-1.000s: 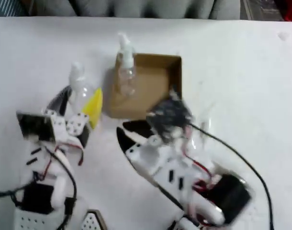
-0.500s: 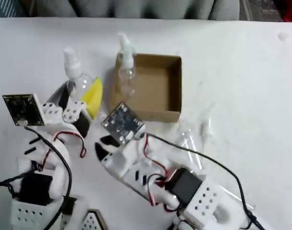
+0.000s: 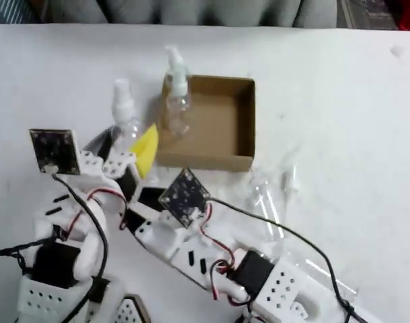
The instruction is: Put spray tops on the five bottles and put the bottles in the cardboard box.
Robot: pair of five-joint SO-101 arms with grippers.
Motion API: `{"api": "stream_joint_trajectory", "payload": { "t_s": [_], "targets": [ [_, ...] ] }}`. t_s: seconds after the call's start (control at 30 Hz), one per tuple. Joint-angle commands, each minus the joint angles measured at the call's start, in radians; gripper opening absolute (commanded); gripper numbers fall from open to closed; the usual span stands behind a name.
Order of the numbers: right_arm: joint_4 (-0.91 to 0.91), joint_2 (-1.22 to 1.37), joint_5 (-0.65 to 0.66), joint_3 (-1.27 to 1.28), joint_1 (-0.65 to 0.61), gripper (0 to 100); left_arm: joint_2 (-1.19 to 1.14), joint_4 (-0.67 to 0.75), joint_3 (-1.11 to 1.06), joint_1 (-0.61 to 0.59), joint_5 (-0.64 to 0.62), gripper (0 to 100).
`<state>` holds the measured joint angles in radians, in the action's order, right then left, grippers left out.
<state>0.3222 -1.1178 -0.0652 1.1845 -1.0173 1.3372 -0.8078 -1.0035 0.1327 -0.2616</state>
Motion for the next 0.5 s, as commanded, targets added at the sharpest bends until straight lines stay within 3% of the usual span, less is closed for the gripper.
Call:
{"api": "stream_joint_trajectory", "payload": {
  "t_s": [0.0, 0.2, 0.47],
  "targets": [
    [-0.033, 0.019, 0.0, -0.012, 0.022, 1.6, 0.058, -0.068, 0.023, 0.016, 0.109, 2],
    [-0.053, 0.099, -0.003, -0.012, 0.087, 1.6, 0.254, -0.127, 0.012, 0.025, 0.114, 2],
    [-0.054, 0.096, 0.0, 0.0, 0.09, 1.6, 0.251, -0.097, -0.034, 0.016, 0.114, 2]
  ]
}}
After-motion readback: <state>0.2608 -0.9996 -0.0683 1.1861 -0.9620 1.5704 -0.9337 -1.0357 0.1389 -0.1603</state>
